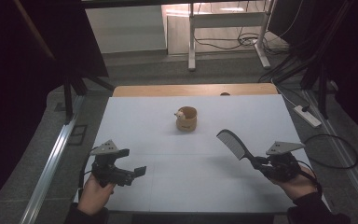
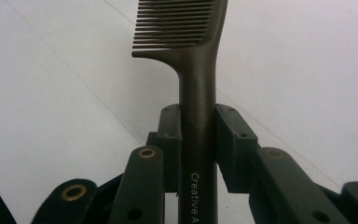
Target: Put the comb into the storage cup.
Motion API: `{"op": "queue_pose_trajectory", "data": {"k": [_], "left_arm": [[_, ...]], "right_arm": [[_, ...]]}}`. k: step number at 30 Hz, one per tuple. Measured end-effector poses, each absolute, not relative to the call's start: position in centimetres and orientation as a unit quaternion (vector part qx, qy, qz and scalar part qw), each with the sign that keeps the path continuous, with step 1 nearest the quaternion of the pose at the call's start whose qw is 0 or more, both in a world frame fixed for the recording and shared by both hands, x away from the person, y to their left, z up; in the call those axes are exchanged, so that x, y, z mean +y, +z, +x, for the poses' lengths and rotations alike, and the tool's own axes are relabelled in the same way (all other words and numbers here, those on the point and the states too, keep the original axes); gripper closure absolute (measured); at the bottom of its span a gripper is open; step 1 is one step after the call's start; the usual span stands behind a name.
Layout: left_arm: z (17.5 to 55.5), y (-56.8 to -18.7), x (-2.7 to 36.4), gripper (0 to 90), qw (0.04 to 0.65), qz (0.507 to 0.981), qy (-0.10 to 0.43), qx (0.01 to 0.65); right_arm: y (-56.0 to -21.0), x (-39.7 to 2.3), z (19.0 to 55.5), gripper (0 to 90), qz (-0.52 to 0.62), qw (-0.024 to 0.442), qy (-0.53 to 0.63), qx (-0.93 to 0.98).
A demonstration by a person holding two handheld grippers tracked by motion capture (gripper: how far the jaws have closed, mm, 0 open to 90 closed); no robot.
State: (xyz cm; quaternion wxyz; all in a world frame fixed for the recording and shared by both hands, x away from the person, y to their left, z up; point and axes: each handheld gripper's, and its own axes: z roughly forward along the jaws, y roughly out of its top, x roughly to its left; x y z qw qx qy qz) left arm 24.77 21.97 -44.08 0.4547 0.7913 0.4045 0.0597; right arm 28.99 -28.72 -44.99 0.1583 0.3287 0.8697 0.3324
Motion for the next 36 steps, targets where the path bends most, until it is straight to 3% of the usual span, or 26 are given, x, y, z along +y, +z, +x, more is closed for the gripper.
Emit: {"op": "queue_pose_trajectory", "data": {"k": [36], "left_arm": [[30.3, -43.2, 20.0, 0.0, 0.467, 0.797, 0.016, 0.383]], "right_arm": [[-44.5, -25.8, 28.6, 72.5, 0.28, 0.156, 0.357, 0.877]]}}
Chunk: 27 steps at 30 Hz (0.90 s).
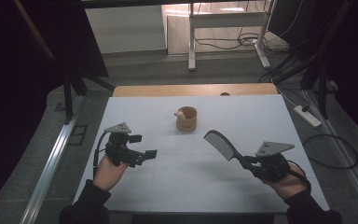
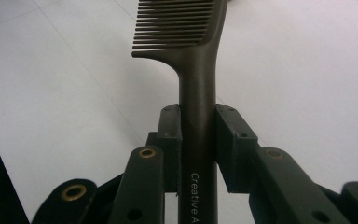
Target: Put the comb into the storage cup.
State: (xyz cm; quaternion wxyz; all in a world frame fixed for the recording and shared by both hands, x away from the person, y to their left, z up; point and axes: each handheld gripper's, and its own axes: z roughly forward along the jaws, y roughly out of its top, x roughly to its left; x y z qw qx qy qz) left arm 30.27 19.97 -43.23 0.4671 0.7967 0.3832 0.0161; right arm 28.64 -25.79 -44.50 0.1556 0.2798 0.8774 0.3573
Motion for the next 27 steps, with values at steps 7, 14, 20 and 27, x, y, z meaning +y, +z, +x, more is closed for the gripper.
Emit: {"op": "queue_pose_trajectory", "data": {"k": [7, 14, 20, 27], "left_arm": [[31.1, -43.0, 19.4, 0.0, 0.472, 0.796, 0.006, 0.379], [32.0, -42.8, 18.9, 0.0, 0.477, 0.795, -0.002, 0.375], [32.6, -42.7, 18.3, 0.0, 0.477, 0.797, -0.006, 0.37], [33.4, -42.5, 17.9, 0.0, 0.483, 0.795, -0.015, 0.367]], "right_arm": [[-44.5, -25.4, 28.5, 72.5, 0.27, 0.158, 0.362, 0.878], [-44.4, -24.9, 28.4, 72.5, 0.263, 0.16, 0.366, 0.878], [-44.4, -24.4, 28.3, 72.4, 0.256, 0.159, 0.37, 0.879], [-44.4, -24.0, 28.2, 72.5, 0.249, 0.162, 0.374, 0.879]]}}
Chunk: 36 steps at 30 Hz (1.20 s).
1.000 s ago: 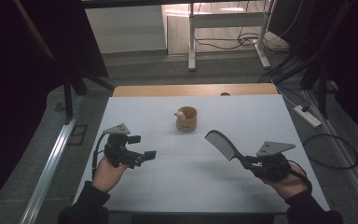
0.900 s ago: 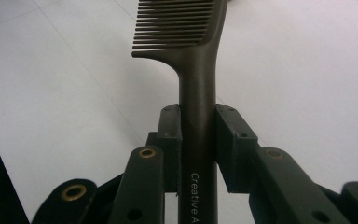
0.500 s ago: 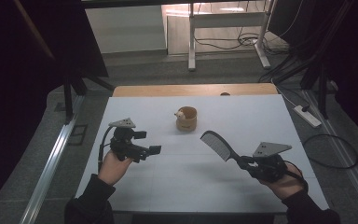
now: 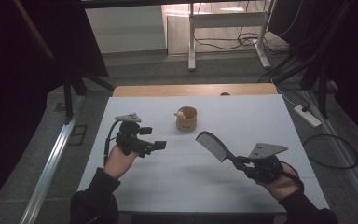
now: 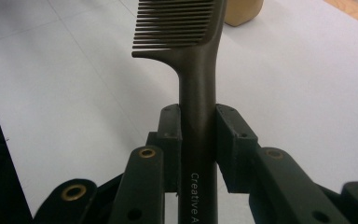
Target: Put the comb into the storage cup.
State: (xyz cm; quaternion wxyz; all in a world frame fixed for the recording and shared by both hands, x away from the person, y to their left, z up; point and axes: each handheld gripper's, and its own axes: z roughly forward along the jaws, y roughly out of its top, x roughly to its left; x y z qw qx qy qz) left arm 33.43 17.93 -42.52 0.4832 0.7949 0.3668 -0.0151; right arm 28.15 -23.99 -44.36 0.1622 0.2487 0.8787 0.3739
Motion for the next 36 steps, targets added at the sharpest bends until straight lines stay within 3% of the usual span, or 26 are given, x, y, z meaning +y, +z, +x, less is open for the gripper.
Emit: {"op": "queue_pose_trajectory", "data": {"k": [21, 36], "left_arm": [[35.6, -41.9, 16.0, 0.0, 0.499, 0.79, -0.053, 0.351], [35.1, -42.2, 14.1, 0.0, 0.514, 0.781, -0.093, 0.343]], "right_arm": [[-44.5, -22.1, 27.4, 72.4, 0.208, 0.181, 0.386, 0.881], [-44.6, -21.1, 26.5, 72.4, 0.179, 0.193, 0.389, 0.883]]}}
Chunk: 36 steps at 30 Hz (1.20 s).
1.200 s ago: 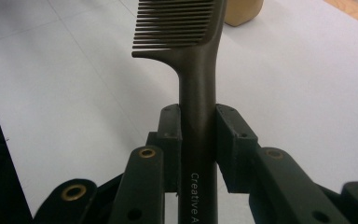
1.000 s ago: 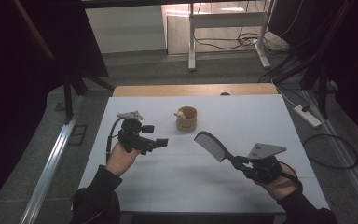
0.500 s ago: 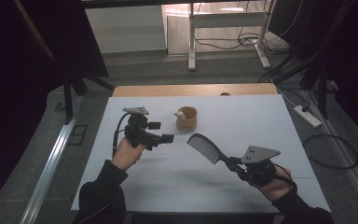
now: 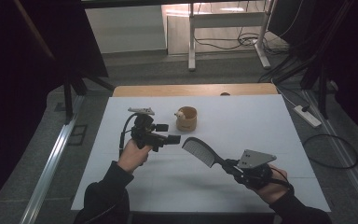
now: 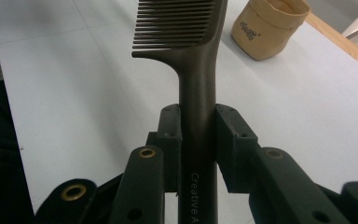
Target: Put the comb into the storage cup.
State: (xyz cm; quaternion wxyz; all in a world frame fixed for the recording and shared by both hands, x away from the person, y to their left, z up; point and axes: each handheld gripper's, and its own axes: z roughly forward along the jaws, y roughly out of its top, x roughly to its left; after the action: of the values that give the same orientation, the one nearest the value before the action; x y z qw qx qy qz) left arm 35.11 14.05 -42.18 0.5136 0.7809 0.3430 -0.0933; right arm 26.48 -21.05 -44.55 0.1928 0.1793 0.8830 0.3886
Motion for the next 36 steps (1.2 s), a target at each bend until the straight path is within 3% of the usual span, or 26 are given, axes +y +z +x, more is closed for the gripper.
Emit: {"op": "queue_pose_trajectory", "data": {"k": [36], "left_arm": [[34.8, -42.7, 11.3, 0.0, 0.513, 0.781, -0.176, 0.309]], "right_arm": [[-44.4, -19.5, 25.2, 72.4, 0.136, 0.208, 0.406, 0.88]]}}
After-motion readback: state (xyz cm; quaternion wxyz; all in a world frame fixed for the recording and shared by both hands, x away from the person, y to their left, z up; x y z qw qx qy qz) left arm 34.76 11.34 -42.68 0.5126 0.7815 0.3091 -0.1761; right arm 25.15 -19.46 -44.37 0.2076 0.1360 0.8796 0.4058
